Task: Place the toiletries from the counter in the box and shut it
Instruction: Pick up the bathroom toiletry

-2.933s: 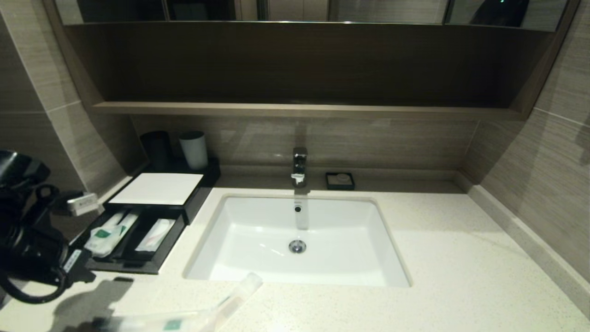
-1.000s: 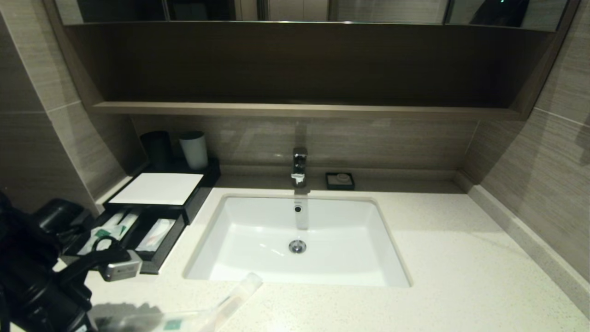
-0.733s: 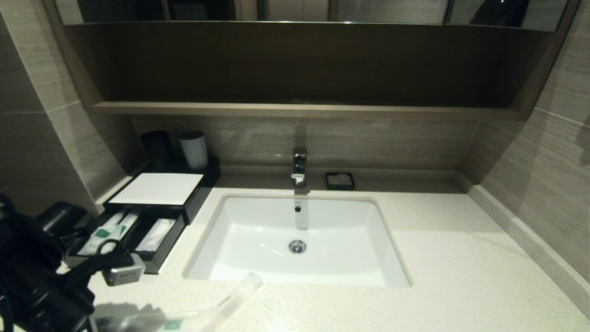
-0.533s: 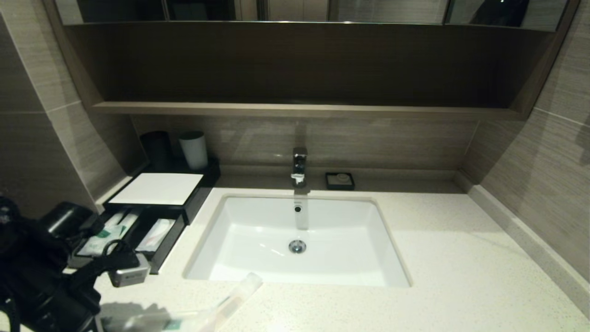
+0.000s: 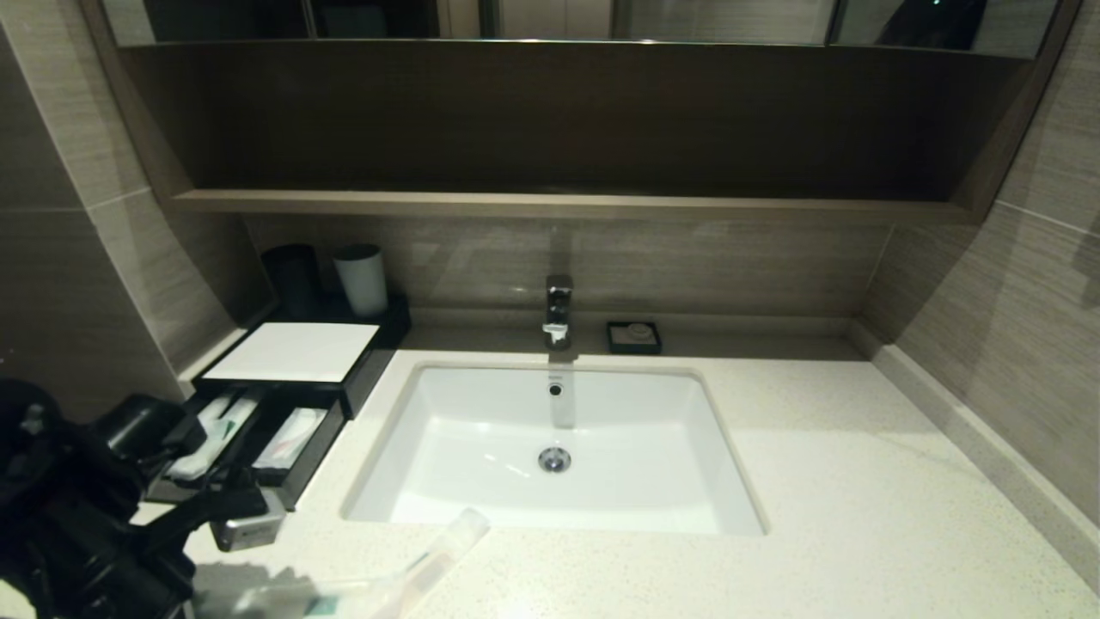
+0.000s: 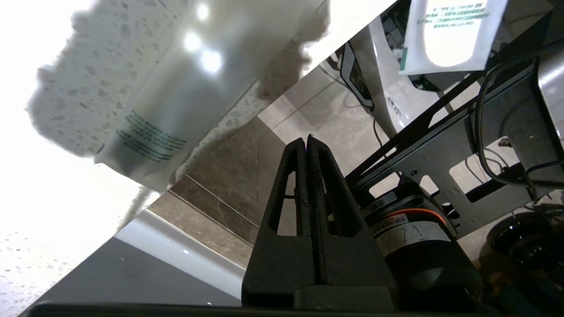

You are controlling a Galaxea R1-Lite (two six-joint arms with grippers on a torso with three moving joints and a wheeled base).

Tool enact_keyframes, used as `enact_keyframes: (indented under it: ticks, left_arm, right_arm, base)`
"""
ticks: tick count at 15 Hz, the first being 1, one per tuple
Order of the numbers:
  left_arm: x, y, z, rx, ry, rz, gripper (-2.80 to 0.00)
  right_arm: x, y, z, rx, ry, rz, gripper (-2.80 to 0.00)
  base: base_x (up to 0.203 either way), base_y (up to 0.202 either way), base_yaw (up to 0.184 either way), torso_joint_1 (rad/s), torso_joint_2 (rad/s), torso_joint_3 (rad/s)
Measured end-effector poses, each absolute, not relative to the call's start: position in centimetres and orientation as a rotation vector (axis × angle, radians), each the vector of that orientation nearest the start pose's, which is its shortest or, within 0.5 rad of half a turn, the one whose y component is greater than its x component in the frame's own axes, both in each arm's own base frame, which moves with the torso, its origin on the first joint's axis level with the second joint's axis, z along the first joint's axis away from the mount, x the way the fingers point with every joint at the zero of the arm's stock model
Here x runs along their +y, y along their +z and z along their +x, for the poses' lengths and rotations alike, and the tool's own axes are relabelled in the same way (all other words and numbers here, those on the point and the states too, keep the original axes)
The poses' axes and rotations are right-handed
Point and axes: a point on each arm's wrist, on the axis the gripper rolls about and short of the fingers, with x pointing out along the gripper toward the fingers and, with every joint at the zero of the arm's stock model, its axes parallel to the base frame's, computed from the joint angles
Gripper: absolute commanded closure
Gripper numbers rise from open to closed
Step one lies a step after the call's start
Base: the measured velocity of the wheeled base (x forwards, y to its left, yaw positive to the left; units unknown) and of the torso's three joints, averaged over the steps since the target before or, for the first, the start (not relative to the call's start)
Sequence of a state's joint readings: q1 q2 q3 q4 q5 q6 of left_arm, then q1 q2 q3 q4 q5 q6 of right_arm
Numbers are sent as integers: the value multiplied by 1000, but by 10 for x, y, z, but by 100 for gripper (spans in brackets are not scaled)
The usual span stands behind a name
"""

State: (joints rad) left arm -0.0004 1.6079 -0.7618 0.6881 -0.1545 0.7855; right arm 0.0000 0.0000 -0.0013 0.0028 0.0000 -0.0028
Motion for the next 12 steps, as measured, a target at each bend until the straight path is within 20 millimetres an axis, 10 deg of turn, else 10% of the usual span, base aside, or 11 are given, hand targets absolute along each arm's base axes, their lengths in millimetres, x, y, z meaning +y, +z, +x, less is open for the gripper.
enact_keyframes:
  ticks: [12]
  left_arm:
    - [-2, 92, 195, 1435, -735, 492, 0]
  right_arm:
    - [0, 76, -23, 2, 0, -3, 0]
  base:
    - [0, 0, 0, 0, 0, 0]
